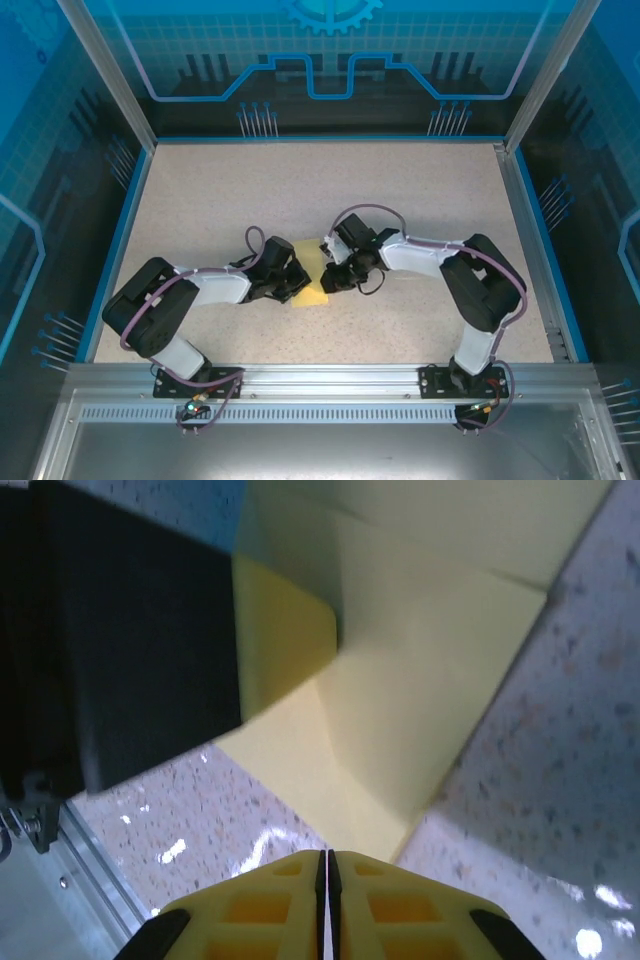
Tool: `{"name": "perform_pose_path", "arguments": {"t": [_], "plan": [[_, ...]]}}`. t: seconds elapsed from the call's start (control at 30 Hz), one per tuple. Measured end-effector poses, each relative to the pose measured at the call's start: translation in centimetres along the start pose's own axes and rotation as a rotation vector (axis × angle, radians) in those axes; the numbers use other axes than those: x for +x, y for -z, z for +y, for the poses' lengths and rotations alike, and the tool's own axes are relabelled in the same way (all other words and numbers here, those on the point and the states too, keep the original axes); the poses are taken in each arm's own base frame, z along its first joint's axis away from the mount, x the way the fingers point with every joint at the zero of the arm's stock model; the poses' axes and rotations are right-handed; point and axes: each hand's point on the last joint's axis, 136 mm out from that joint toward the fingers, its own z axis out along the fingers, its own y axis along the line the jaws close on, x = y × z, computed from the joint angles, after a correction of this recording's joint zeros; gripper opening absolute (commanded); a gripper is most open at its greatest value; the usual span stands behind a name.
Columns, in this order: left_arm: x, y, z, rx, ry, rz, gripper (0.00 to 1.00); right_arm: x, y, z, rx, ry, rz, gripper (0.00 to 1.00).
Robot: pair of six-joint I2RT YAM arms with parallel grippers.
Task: Fold a paper plane with a square sheet of paper (pick it up from the middle)
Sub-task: Fold the triangle a second time at the center of the table.
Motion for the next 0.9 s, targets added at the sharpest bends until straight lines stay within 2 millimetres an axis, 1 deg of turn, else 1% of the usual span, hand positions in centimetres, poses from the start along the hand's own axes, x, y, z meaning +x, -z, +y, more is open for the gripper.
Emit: {"name": "perform_pose_path", "arguments": {"t": [0.1, 0.27, 0.5, 0.67, 0.8, 0.9], "plan": [[0.0, 0.0, 0.0, 0.000, 0.000, 0.000, 0.08, -0.5, -1.1, -0.4, 0.006, -0.005, 0.013, 0.12], [0.0, 0.0, 0.0, 0.002, 0.001, 0.001, 0.08, 0.1, -2.4, -1.3, 0.025, -0.024, 0.049, 0.11], [0.1, 0.6, 0.0, -0.004, -0.019, 0.011, 0.09, 0.1, -2.5, -1.4, 0.026, -0.026, 0.052, 0.11], [0.6, 1.2, -0.7, 0.029, -0.016, 0.029, 0.09, 0.1, -2.5, -1.4, 0.026, -0.027, 0.052, 0.10], [0.7, 1.0, -0.6, 0.030, -0.015, 0.036, 0.09, 0.1, -2.5, -1.5, 0.025, -0.030, 0.052, 0.10], [0.8, 0.3, 0.1, 0.013, -0.010, 0.048, 0.09, 0.1, -2.5, -1.5, 0.025, -0.030, 0.052, 0.10]]}}
